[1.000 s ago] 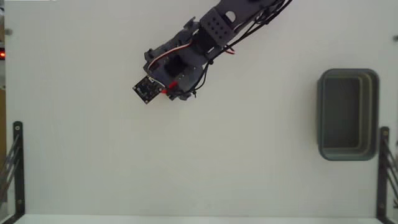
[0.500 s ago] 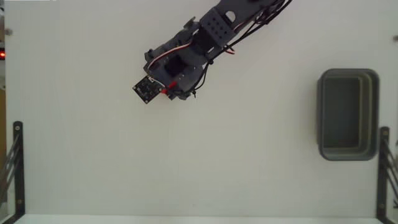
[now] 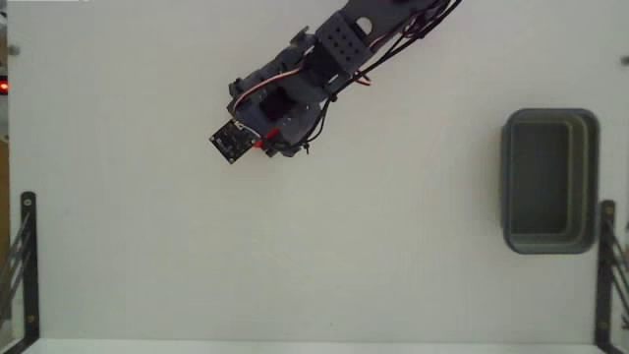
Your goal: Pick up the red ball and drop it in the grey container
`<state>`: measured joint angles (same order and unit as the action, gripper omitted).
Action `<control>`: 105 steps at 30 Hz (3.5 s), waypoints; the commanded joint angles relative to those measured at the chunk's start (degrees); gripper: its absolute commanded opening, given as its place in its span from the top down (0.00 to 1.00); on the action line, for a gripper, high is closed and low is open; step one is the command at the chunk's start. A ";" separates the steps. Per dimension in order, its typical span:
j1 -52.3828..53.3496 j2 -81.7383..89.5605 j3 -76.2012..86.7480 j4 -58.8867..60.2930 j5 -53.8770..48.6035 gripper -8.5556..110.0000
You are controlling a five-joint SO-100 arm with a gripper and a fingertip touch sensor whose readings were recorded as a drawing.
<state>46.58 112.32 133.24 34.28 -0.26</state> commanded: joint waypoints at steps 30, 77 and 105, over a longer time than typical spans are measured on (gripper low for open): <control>0.46 3.03 -4.80 7.04 0.26 0.35; 0.46 -6.16 -61.86 54.91 0.26 0.35; 0.46 -19.96 -95.45 65.70 0.26 0.35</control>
<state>46.49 91.05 39.73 99.67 -0.18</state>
